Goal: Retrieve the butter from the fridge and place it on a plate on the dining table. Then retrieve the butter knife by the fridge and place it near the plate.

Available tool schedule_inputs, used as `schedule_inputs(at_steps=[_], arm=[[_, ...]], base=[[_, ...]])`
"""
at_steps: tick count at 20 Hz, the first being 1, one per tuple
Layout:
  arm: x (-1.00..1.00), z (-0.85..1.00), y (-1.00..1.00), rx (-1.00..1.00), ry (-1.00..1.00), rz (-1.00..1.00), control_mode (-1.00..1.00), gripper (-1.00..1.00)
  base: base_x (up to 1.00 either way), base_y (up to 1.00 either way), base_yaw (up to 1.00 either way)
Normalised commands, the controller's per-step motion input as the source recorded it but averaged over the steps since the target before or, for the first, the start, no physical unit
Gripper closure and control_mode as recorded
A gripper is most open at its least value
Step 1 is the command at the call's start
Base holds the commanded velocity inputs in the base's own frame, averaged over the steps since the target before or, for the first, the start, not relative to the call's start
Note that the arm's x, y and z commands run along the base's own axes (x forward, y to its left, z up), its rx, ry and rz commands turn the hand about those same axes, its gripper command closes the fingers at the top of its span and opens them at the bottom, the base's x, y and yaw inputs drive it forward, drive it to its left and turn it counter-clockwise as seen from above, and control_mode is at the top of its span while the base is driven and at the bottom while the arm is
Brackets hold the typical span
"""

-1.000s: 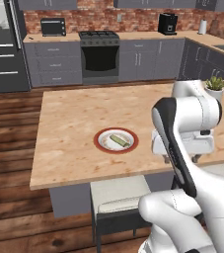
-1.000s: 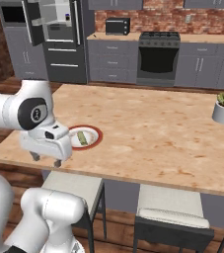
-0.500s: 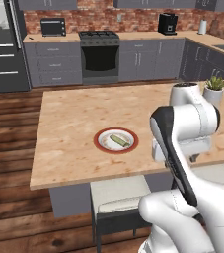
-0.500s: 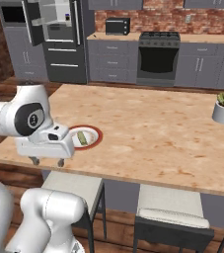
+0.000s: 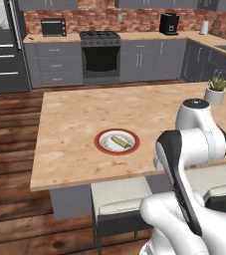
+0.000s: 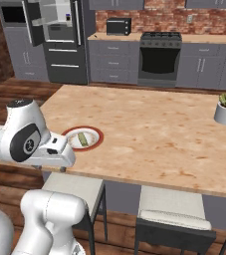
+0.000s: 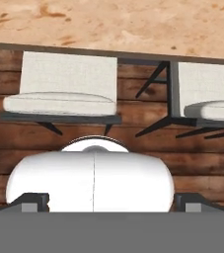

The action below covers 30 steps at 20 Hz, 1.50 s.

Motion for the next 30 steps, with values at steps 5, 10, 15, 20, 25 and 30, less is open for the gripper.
schedule_inputs(at_steps=[5, 10, 15, 20, 25, 30], arm=[[0.01, 0.00, 0.00, 0.00, -0.03, 0.00, -1.00, -1.00], [0.00, 0.00, 0.00, 0.00, 0.00, 0.00, -1.00, -1.00], [-0.01, 0.00, 0.00, 0.00, 0.00, 0.00, -1.00, -1.00], [-0.03, 0.00, 0.01, 0.00, 0.00, 0.00, 1.00, -1.00], [0.00, 0.00, 0.00, 0.00, 0.00, 0.00, 1.00, -1.00], [0.00, 0.00, 0.00, 0.00, 0.00, 0.00, 1.00, -1.00]], base=[[0.00, 0.00, 0.00], [0.00, 0.00, 0.00], [0.00, 0.00, 0.00], [-0.11, 0.36, -0.01], [-0.18, 0.81, -0.03], [-0.09, 0.93, -0.04]])
